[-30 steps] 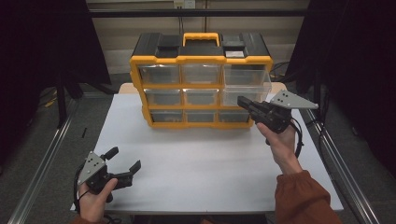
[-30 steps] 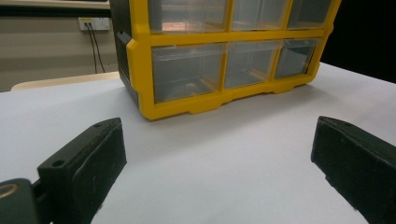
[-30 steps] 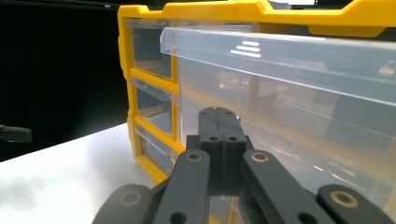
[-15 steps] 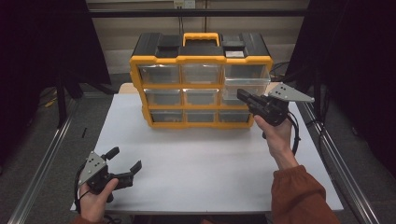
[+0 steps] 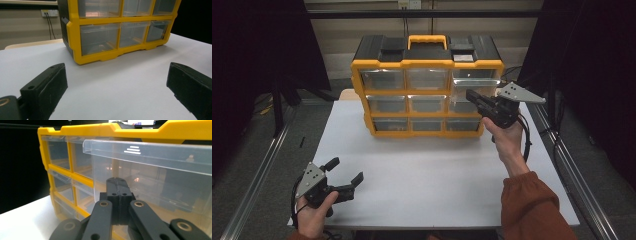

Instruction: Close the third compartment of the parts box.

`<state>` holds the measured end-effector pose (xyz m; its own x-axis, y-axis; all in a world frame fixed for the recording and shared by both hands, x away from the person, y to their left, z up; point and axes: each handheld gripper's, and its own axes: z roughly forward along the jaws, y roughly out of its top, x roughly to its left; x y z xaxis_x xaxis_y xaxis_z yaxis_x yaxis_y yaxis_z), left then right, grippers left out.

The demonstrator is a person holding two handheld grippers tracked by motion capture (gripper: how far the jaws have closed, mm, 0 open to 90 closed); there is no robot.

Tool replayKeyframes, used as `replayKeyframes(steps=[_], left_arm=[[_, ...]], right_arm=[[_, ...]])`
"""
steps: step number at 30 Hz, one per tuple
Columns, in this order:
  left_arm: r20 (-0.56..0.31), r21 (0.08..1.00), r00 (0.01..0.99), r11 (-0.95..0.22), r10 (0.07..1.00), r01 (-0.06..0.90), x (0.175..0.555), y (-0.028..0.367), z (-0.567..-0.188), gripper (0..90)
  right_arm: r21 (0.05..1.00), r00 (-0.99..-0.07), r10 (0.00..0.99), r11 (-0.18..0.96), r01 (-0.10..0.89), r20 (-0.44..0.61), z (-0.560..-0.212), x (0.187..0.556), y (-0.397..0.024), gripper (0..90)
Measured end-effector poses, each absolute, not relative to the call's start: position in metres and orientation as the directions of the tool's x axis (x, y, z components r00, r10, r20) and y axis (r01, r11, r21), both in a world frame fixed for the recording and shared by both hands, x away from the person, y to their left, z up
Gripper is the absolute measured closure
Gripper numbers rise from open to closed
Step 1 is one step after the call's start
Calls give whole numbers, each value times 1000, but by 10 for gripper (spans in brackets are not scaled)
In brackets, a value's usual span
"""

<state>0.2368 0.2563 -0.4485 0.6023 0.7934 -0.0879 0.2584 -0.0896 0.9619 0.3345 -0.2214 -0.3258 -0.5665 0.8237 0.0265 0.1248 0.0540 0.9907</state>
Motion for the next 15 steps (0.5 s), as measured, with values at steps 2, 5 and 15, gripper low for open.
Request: replayKeyframes(steps=[2, 5, 15], left_arm=[[-94, 962, 602, -83, 793, 260, 237, 256, -449, 31], [-86, 962, 605, -92, 792, 257, 237, 255, -448, 31], [-87, 962, 604, -90, 792, 257, 237, 256, -448, 31]], right_arm=[[990, -560, 828, 60, 127, 22, -325, 336, -221, 900], [990, -552, 833, 61, 127, 19, -325, 339, -221, 900], [988, -531, 847, 64, 138, 20, -325, 351, -219, 900]])
